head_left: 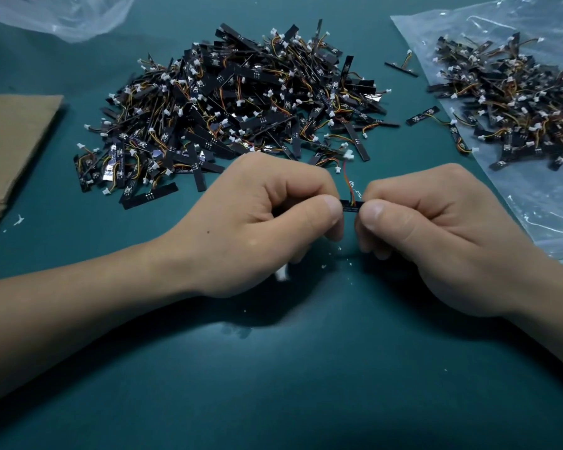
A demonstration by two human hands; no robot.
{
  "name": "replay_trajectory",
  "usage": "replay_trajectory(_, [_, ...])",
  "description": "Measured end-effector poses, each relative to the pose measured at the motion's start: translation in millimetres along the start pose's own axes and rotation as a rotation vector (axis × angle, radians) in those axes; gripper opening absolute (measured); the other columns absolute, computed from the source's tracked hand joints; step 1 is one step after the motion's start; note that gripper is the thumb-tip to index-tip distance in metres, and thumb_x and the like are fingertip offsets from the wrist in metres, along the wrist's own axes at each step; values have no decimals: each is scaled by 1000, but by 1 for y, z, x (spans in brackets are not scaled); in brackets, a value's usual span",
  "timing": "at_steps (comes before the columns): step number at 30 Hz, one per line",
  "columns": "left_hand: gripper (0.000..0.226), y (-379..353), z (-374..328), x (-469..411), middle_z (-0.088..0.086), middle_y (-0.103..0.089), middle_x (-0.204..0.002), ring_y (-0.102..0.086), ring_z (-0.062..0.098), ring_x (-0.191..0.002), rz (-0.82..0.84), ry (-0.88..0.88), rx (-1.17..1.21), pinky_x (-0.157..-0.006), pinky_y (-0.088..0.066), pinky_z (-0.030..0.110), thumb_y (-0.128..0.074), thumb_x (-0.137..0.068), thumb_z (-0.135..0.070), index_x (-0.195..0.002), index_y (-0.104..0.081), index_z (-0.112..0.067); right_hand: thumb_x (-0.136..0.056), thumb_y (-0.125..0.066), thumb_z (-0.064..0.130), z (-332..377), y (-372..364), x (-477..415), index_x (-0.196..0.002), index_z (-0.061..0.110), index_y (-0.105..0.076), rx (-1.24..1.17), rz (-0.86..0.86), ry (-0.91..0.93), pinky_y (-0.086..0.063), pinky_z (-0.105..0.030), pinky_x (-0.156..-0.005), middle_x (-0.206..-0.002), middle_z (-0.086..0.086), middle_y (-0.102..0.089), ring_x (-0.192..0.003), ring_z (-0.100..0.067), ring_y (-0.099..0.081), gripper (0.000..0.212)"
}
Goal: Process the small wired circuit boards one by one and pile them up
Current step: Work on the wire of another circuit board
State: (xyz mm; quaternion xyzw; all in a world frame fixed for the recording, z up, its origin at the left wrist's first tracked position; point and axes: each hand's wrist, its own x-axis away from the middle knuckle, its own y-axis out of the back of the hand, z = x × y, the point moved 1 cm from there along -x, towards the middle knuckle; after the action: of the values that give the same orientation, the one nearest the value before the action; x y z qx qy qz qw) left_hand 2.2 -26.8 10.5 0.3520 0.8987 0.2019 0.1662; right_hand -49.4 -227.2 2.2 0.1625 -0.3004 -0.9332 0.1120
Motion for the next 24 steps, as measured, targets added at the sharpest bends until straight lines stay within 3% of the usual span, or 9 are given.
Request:
replay_trajectory(8, [26,-1,-1,0,0,-55,-52,-53,14,-49,-5,-25,-43,-51,-42,27,-54,-97,-12,-76,-68,-15,-96,-45,31,2,2,0,-64,20,-62,-56,19,-12,-39,-18,-52,-56,3,-57,-52,-15,-57,37])
replay_trajectory(16, [26,-1,-3,2,-2,-54,-54,-50,12,-50,50,-71,-82,-52,-39,23,-56,-96,-15,-72,-65,-22,-94,-47,28,3,4,1,-59,18,-59,-61,79,23,-39,-21,-50,-52,2,-54,-48,-13,-55,38])
replay_trajectory(24, [26,-1,-2,3,0,-55,-52,-52,12,-47,131,-74,-67,-47,-41,23,-56,-95,-7,-71,-68,-6,-94,-48,24,4,4,-1,-62,24,-59,-80,144,32,-41,-21,-52,-55,8,-56,-51,-11,-58,34])
